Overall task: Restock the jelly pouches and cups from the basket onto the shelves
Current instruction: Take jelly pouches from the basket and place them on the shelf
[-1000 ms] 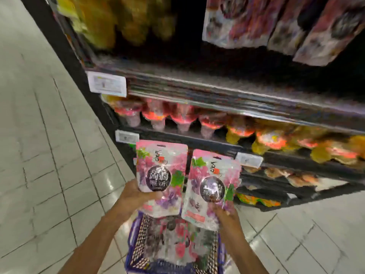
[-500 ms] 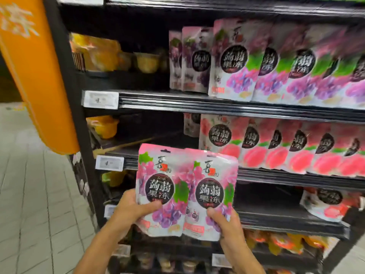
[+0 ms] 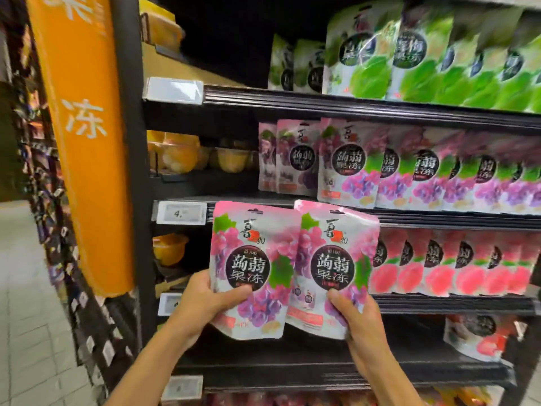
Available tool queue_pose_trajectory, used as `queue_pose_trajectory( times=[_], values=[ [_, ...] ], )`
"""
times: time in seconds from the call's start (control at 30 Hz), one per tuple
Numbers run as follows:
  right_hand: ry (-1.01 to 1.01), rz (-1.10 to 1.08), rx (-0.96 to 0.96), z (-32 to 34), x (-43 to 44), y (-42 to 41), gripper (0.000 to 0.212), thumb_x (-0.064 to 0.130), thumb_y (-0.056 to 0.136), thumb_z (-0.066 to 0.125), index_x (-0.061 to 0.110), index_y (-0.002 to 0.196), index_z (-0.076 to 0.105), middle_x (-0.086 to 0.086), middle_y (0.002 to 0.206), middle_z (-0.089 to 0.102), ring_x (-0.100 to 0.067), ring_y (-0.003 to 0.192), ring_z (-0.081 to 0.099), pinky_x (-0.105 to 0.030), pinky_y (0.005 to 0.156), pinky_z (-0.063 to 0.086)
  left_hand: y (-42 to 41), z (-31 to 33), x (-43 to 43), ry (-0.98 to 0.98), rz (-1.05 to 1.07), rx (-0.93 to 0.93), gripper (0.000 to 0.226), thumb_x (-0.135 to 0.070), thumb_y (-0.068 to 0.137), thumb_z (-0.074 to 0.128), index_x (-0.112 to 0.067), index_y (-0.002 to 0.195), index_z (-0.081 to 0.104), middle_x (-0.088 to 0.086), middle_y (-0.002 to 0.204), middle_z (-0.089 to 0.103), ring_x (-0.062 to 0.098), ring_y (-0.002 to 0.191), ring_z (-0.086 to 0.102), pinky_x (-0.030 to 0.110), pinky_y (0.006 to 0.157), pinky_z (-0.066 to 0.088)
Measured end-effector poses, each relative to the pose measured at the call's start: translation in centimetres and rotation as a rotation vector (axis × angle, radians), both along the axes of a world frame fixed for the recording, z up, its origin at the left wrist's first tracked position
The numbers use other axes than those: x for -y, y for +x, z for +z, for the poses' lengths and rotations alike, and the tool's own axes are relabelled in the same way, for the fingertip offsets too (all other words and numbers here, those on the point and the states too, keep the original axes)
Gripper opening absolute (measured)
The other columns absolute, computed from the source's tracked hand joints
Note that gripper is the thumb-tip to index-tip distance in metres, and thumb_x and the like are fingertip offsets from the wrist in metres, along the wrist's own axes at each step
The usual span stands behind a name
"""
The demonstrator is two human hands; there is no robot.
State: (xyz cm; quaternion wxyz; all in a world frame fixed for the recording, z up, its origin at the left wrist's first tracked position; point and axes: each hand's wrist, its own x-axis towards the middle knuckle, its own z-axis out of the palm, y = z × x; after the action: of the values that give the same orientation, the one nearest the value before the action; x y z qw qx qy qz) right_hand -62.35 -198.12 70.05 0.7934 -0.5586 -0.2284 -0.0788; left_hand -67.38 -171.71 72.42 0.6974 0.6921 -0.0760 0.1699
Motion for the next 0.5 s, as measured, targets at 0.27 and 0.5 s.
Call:
queue_pose_trajectory(
  times=[0.27,0.5],
  values=[
    [-0.102,-0.086,0.076,2.5,-0.8,-0.7,0.027,0.035,0.076,0.077,0.017,0.061,0.063,0.004,0.054,0.054,-0.009,0.056,0.055,-0.017,0.058,0.048,-0.3,2.9,-1.3,0.013,-0.008,0.052,0.076,-0.048,0.042,0.092,-0.013,0.106,0.069,0.01,0.095,0.077,0.029,0.087,0.075,0.037,0.068,0.06],
    [-0.143,-0.123,0.122,6.0,-0.1,-0.7,0.028,0.042,0.073,0.077,0.016,0.079,0.07,-0.007,0.074,0.071,-0.02,0.066,0.056,-0.02,0.061,0.05,0.2,5.6,-0.9,0.011,-0.004,0.087,0.063,-0.05,0.047,0.09,-0.021,0.1,0.072,0.007,0.095,0.077,0.026,0.086,0.075,0.038,0.07,0.061]
  ],
)
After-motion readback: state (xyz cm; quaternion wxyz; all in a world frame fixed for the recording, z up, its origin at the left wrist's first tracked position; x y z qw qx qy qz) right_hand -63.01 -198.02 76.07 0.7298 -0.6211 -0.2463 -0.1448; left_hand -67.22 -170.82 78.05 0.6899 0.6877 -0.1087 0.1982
